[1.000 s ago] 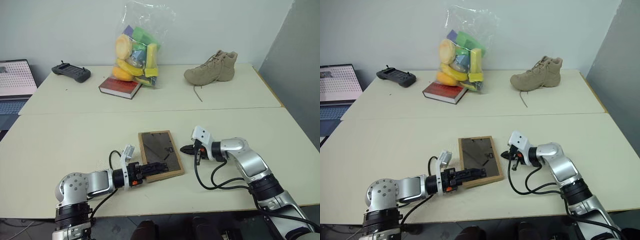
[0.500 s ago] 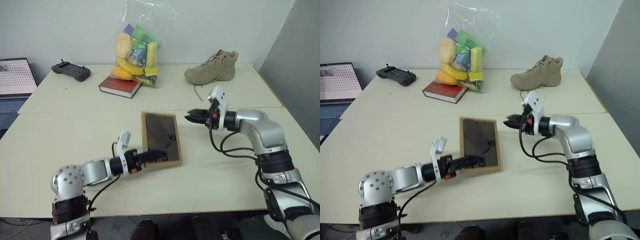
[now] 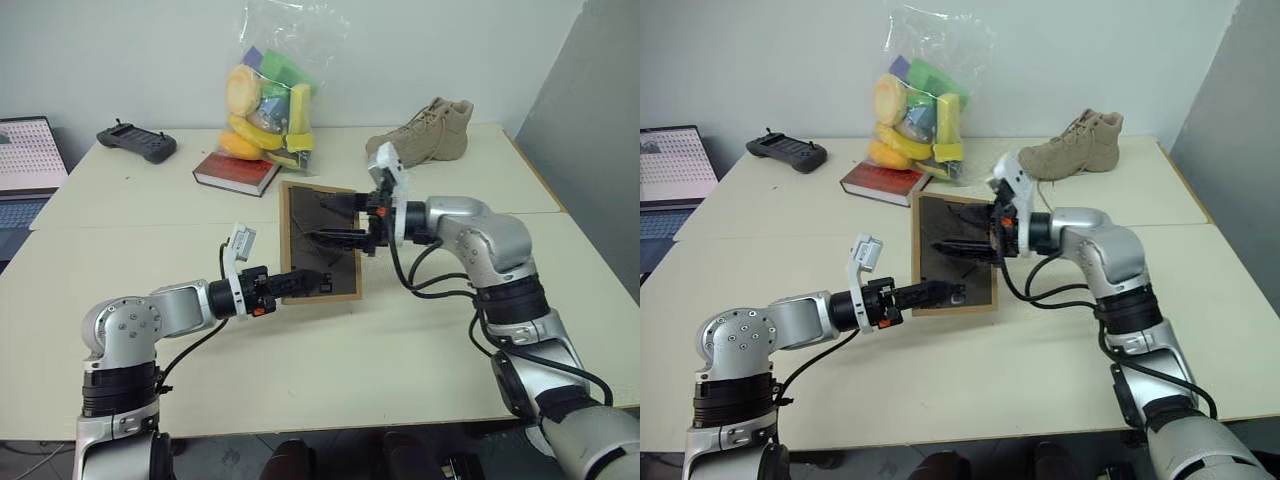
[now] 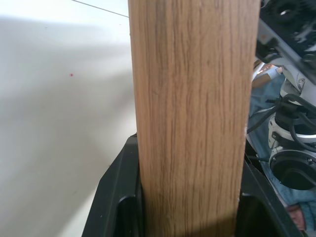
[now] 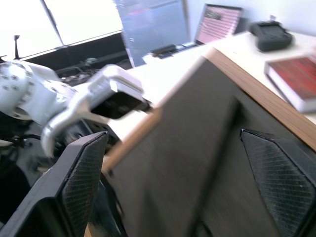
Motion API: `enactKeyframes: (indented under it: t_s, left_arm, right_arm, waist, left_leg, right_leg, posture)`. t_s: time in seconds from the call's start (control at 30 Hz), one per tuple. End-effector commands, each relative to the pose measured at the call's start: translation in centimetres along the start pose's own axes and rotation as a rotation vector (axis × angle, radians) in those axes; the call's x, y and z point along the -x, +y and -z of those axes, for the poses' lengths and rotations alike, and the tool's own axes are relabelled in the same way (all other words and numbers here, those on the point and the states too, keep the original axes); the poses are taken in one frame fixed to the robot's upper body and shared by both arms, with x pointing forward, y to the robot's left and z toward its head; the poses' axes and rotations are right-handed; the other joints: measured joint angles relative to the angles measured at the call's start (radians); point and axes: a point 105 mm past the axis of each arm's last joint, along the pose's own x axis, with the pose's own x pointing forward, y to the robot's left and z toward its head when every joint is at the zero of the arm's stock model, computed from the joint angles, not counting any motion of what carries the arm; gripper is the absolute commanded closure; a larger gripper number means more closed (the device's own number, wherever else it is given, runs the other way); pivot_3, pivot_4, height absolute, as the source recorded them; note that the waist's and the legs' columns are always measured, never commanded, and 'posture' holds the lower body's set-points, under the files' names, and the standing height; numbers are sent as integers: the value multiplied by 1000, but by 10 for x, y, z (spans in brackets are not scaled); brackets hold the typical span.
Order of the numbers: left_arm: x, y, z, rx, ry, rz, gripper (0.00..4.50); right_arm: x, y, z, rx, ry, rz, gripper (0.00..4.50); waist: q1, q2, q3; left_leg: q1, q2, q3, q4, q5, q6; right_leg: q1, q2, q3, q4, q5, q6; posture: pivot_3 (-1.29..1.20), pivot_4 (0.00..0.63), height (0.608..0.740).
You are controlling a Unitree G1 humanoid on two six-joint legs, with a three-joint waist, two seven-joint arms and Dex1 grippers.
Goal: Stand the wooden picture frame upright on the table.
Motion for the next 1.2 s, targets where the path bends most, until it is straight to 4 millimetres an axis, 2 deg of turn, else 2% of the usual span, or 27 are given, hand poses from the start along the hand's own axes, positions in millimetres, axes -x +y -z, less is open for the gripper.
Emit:
enactKeyframes:
  t_s: [0.03,0.13,0.27,0.43,0.53,0.6,0.63,0.73,0.8,0.87,1.0,1.07,1.17,1.2]
  left_arm:
    - [2,-18,-14,-40,-56,78,3211]
    - [5,-19,-9,-9,-45,88,3211]
    - [9,-22,-3,72,-59,115,3211]
    - [15,-31,7,166,-36,169,3211]
    - [21,-34,14,237,-13,179,3211]
    - [24,-35,17,313,-2,194,3211]
    - [24,-34,18,342,2,204,3211]
    - [23,-33,20,374,17,230,3211]
    - [22,-34,20,379,25,240,3211]
    - [19,-39,21,371,35,270,3211]
    - [17,-43,27,368,46,284,3211]
    - [17,-45,29,370,49,293,3211]
    - [15,-46,32,366,49,288,3211]
    - [14,-45,31,366,39,283,3211]
  right_arm:
    - [4,29,-16,32,-26,-154,62]
    - [17,41,-13,7,-6,-208,62]
    - [42,42,0,-9,56,-186,62]
    - [72,10,0,90,66,72,62]
    - [98,-1,13,326,149,182,62]
    - [106,-5,22,547,188,227,62]
    - [108,-10,27,713,213,255,62]
    - [106,-18,35,1123,237,302,62]
    - [98,-16,38,1375,214,272,62]
    - [88,-14,43,1528,186,230,62]
    - [70,-9,35,1668,29,233,62]
    - [61,-6,38,1708,2,196,62]
    - [46,-6,39,1715,-36,161,62]
    - [44,-4,34,1712,-78,167,234]
  waist:
    - [2,0,0]
    - [3,0,0]
    - [-1,0,0]
    - [-2,-1,0]
    - [-2,-1,0]
    - [0,-2,0]
    - [0,-2,0]
    - [-1,-2,1]
    - [-2,-2,1]
    - [-5,-2,1]
    - [-7,-2,1]
    - [-6,-2,1]
    - [-5,-2,1]
    - [-6,-2,1]
  left_leg:
    - [0,0,0,0,0,0]
    - [-1,0,-1,1,0,0]
    - [-1,0,-1,0,-1,2]
    - [-1,0,-1,0,-2,4]
    - [-1,0,-1,0,-2,4]
    - [-1,0,-1,0,-2,4]
    - [0,0,-1,0,-2,4]
    - [0,-1,1,1,-2,4]
    - [2,-1,2,1,0,0]
    - [2,0,2,1,0,0]
    - [2,0,4,0,2,-4]
    - [3,0,5,0,3,-5]
    - [3,0,5,0,3,-5]
    - [3,0,5,0,3,-5]
  right_leg:
    - [0,0,0,0,0,0]
    - [0,0,0,-1,0,0]
    - [0,0,0,0,0,0]
    - [0,0,0,0,0,0]
    - [0,0,0,0,0,0]
    - [0,0,-1,-1,0,1]
    - [1,-1,0,-1,-1,2]
    - [1,-1,1,0,-1,2]
    - [1,0,1,1,-1,2]
    - [1,0,1,1,-1,2]
    - [0,2,4,1,-1,1]
    - [0,2,5,1,-1,1]
    - [0,2,7,1,-1,1]
    - [0,2,7,1,-1,1]
  posture:
    - [0,150,740]
    - [0,150,740]
    - [0,150,740]
    - [0,150,740]
    - [0,150,740]
    - [0,150,740]
    - [0,150,740]
    - [0,150,740]
    - [0,150,740]
    - [0,150,740]
    - [0,150,740]
    - [0,150,740]
    - [0,150,740]
    - [0,150,740]
